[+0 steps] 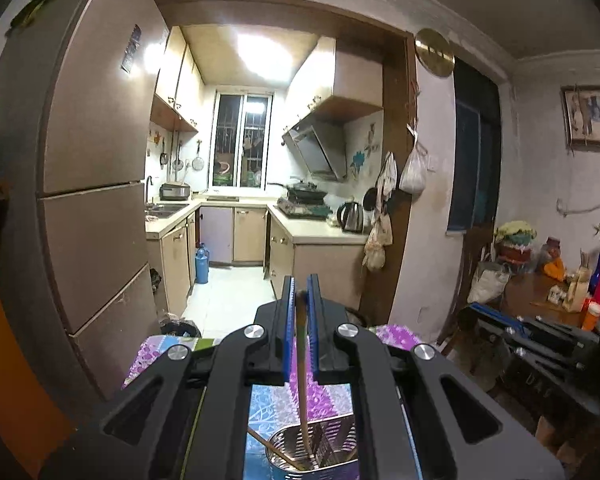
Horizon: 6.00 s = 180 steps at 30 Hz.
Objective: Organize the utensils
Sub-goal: 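Carry both chopsticks up and insert them into the blue holder, then open both grippers and release the chopsticks into the holder, then withdraw both tools back over the remaining chopsticks, then close the left gripper on a chopstick while the right gripper grasps another, then lift both held chopsticks and carry them over the blue holder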
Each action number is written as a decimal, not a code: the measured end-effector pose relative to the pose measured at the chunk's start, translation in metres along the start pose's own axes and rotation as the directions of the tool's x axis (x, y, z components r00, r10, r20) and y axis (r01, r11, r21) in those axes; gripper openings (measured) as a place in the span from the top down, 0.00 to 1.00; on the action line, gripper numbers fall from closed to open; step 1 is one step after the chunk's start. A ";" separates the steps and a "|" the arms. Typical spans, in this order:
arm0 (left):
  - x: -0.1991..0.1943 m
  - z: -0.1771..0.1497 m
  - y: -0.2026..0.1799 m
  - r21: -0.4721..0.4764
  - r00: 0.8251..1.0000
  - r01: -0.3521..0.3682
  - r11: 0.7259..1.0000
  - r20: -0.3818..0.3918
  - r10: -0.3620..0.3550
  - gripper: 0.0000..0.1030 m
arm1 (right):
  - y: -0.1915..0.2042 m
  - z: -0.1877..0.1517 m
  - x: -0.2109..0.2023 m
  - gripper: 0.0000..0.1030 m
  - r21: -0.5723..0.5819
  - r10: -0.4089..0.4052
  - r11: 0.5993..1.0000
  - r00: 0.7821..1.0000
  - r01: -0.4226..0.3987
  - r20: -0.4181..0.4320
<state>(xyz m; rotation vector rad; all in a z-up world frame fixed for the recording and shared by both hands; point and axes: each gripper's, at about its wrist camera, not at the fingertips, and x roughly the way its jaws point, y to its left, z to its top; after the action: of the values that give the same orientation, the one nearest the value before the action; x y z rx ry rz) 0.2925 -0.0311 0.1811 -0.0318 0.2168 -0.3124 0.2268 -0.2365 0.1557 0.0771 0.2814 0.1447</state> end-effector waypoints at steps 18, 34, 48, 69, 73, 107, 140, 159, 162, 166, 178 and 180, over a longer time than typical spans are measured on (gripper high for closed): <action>0.043 -0.068 0.003 0.049 0.987 -0.048 0.998 -0.152 0.055 0.86 | 0.009 -0.046 0.039 0.93 -0.001 -0.005 1.000 0.993 0.005 -0.116; -0.144 -0.056 0.026 0.039 0.997 -0.055 0.998 0.051 0.053 0.53 | -0.019 -0.066 -0.160 0.67 -0.094 0.041 0.995 0.999 -0.041 -0.002; -0.217 -0.213 0.044 0.051 0.964 -0.147 0.988 -0.216 0.154 0.52 | -0.032 -0.247 -0.301 0.51 -0.177 -0.107 0.981 0.985 0.082 -0.134; -0.234 -0.330 -0.026 0.157 0.935 -0.082 0.984 -0.331 0.131 0.52 | 0.034 -0.361 -0.270 0.54 -0.257 -0.031 0.966 0.965 -0.038 -0.260; -0.229 -0.329 -0.025 0.168 0.937 -0.094 0.981 -0.317 0.144 0.52 | 0.040 -0.355 -0.263 0.59 -0.271 -0.027 0.962 0.973 -0.036 -0.227; -0.207 -0.346 -0.027 0.177 0.937 -0.059 0.982 -0.329 0.115 0.63 | 0.017 -0.368 -0.210 0.83 -0.190 -0.177 0.972 0.958 0.135 -0.226; -0.214 -0.351 -0.031 0.139 0.959 -0.037 0.990 -0.274 0.075 0.95 | 0.016 -0.367 -0.208 0.93 -0.106 -0.206 0.976 0.958 0.188 -0.199; -0.258 -0.238 -0.009 0.002 0.992 -0.059 0.998 -0.110 0.059 0.95 | 0.019 -0.253 -0.267 0.93 -0.225 -0.124 0.966 0.992 0.125 0.017; -0.253 -0.205 -0.007 -0.017 0.994 -0.040 0.999 -0.105 0.038 0.95 | 0.014 -0.223 -0.260 0.93 -0.219 -0.079 0.973 0.997 0.077 -0.001; -0.241 -0.170 -0.002 -0.050 0.992 -0.010 0.999 -0.124 0.004 0.95 | 0.006 -0.191 -0.246 0.93 -0.184 -0.020 0.983 0.999 0.011 -0.047; -0.220 -0.135 -0.002 -0.064 0.988 0.024 0.998 -0.148 -0.033 0.95 | 0.000 -0.143 -0.236 0.93 -0.161 0.039 0.986 0.996 -0.052 -0.082; -0.219 -0.133 -0.003 -0.062 0.988 0.029 0.998 -0.151 -0.038 0.95 | -0.001 -0.140 -0.235 0.93 -0.147 0.050 0.987 0.995 -0.063 -0.090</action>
<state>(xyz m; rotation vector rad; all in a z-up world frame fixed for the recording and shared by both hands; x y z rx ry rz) 0.0596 0.0340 0.0968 -0.0705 0.3772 -0.3418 -0.0358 -0.2655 0.0853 -0.0705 0.3539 0.2257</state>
